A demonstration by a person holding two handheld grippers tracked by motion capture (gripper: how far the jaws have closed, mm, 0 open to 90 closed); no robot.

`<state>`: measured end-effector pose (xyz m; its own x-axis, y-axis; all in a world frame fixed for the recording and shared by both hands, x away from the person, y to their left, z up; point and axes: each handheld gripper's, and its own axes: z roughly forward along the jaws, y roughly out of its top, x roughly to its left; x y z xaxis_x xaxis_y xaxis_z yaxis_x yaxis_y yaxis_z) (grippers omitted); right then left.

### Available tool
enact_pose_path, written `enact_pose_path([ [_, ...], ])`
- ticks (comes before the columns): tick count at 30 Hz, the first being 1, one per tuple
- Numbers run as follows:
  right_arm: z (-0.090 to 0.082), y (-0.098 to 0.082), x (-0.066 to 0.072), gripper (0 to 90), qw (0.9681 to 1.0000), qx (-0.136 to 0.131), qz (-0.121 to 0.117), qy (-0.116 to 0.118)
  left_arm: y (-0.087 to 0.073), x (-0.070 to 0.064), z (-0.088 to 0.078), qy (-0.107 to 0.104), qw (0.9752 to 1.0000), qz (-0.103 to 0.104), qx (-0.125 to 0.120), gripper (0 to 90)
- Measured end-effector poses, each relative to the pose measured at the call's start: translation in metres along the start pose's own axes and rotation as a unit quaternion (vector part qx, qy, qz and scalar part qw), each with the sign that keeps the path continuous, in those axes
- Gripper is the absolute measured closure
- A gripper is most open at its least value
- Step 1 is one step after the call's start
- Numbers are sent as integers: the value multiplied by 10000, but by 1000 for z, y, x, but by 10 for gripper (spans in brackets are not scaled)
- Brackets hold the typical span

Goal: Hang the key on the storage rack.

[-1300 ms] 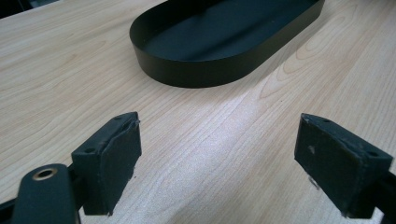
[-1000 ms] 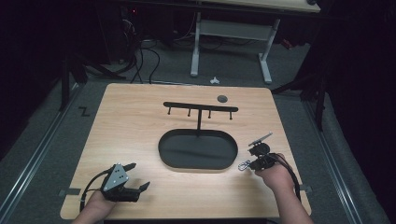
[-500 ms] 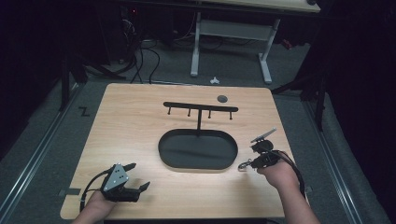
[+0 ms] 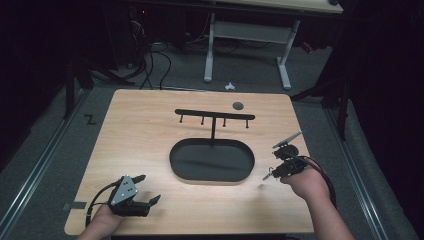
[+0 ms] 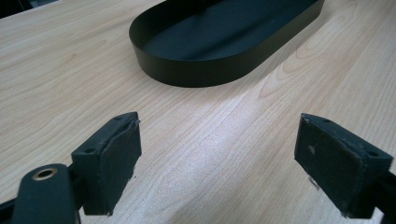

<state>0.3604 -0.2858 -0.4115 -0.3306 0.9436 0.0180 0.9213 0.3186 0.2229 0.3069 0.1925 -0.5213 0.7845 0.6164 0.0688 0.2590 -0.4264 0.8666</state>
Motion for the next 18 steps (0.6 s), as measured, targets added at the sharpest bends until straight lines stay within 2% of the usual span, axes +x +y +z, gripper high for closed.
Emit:
enact_pose_path([
  [4,-5,0,0,883,10000,-10,0,-7,0,0,0,-16,10000,7,16,152],
  [11,-15,4,1,883,9998,28,167,-44,0,0,0,-17,10000,6,18,152],
  [18,-27,10,4,883,9998,130,103,-142,0,0,0,-11,10000,13,20,152],
])
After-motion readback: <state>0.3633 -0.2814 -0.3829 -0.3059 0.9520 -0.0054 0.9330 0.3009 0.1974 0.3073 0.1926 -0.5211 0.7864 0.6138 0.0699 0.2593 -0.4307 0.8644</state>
